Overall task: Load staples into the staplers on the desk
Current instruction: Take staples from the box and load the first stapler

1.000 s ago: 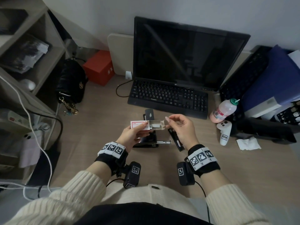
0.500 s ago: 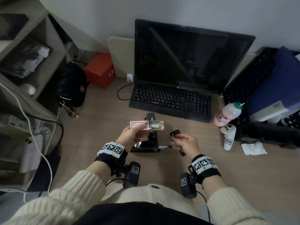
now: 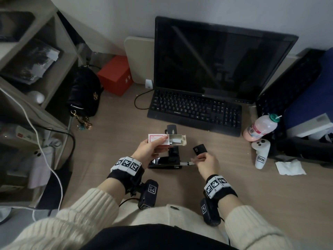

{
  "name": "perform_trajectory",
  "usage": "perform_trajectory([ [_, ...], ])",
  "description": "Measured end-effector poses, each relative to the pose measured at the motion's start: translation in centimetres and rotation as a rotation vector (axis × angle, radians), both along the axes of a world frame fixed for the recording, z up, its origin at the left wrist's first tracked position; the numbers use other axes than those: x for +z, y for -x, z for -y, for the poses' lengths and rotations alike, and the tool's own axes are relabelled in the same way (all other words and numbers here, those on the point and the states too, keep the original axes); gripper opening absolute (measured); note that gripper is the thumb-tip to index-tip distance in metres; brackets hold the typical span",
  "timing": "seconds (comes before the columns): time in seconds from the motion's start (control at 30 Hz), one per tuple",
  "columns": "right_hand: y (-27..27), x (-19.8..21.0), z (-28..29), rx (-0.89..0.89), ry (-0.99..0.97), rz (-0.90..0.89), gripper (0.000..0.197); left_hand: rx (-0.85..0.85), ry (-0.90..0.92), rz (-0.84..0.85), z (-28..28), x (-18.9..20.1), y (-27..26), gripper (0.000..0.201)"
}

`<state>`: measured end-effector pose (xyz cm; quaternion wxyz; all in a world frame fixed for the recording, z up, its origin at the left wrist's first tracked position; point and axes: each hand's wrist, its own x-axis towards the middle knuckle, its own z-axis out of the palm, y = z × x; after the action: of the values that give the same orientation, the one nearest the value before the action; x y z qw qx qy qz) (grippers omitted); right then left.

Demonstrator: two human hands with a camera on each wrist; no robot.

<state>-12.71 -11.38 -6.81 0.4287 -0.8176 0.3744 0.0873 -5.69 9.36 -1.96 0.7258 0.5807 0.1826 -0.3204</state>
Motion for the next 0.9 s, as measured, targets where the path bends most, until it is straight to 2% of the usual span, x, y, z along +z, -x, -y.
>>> perform_trajectory([
  [0.13, -0.02, -0.1, -0.16, 0.004, 0.063, -0.012, 0.017, 0.004, -0.011, -0.003, 0.13, 0.12, 0.15, 0.042],
  [0.27, 0.0, -0.06, -0.27, 0.012, 0.041, 0.0, 0.016, 0.011, -0.014, -0.008, 0.08, 0.08, 0.17, 0.042],
  [0.47, 0.01, 0.41, -0.44, 0.127, 0.134, -0.038, 0.016, 0.021, -0.01, -0.02, -0.04, -0.12, 0.04, 0.046],
  [0.7, 0.2, -0.21, 0.12, 0.096, 0.064, -0.032, 0.016, 0.02, -0.006, -0.016, -0.04, -0.16, 0.01, 0.046],
  [0.9, 0.27, 0.42, 0.21, 0.17, 0.167, -0.088, 0.015, 0.019, -0.014, -0.016, 0.09, -0.05, 0.07, 0.045],
])
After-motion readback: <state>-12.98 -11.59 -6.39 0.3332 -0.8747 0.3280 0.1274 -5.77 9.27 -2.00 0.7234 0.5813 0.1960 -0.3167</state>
